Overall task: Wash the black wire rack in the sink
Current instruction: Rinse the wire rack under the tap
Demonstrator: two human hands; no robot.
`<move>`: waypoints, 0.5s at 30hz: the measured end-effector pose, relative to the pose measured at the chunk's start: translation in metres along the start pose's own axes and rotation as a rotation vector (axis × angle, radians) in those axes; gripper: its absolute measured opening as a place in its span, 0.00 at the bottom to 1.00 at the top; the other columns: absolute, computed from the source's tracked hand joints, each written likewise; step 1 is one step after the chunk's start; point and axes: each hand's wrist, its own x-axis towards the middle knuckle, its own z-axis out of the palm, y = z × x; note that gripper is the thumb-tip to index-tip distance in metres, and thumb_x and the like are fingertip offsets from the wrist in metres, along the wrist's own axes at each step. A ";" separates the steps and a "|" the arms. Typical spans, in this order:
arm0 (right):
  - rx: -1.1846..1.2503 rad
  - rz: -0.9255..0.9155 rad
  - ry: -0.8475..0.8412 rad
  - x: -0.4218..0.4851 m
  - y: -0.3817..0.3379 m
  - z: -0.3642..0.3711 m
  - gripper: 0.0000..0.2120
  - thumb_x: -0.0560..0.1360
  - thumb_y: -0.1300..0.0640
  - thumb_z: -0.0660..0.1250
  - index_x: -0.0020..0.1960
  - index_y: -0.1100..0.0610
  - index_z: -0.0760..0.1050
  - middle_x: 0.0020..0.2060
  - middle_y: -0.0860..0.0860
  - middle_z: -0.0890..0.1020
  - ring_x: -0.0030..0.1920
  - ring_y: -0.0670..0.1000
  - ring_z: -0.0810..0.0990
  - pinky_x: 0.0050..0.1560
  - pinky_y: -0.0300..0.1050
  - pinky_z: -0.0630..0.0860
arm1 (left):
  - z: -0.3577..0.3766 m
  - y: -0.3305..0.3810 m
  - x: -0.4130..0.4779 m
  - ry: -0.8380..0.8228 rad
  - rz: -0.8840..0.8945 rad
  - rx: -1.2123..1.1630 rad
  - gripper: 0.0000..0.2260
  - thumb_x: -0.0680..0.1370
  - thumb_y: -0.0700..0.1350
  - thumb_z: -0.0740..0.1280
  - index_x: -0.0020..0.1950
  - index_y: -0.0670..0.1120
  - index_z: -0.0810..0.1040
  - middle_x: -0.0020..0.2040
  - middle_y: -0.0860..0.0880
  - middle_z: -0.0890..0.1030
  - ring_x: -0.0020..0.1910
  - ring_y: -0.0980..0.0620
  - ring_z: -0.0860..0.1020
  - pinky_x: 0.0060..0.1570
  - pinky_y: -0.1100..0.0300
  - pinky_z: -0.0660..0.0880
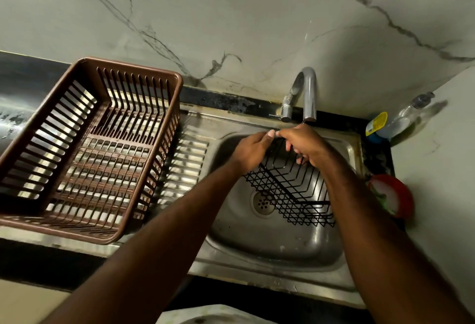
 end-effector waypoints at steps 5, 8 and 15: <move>0.002 -0.104 -0.109 -0.008 0.000 -0.010 0.21 0.78 0.44 0.66 0.33 0.57 0.75 0.18 0.45 0.68 0.19 0.44 0.63 0.22 0.37 0.62 | 0.006 -0.004 0.008 0.010 0.040 0.039 0.26 0.85 0.62 0.53 0.59 0.48 0.83 0.50 0.48 0.85 0.50 0.52 0.81 0.56 0.54 0.77; 0.076 -0.108 -0.073 -0.001 0.010 -0.009 0.13 0.76 0.47 0.66 0.45 0.58 0.80 0.25 0.47 0.72 0.24 0.45 0.67 0.26 0.39 0.64 | 0.018 -0.006 0.008 0.044 -0.031 0.084 0.28 0.83 0.67 0.52 0.42 0.49 0.81 0.38 0.51 0.82 0.38 0.53 0.80 0.43 0.56 0.76; 0.004 -0.120 0.218 0.018 0.021 0.000 0.19 0.80 0.44 0.63 0.38 0.55 0.79 0.36 0.53 0.82 0.39 0.54 0.80 0.40 0.45 0.71 | 0.045 0.005 0.006 0.109 -0.172 0.279 0.26 0.85 0.62 0.52 0.36 0.48 0.74 0.34 0.50 0.76 0.33 0.53 0.74 0.30 0.58 0.63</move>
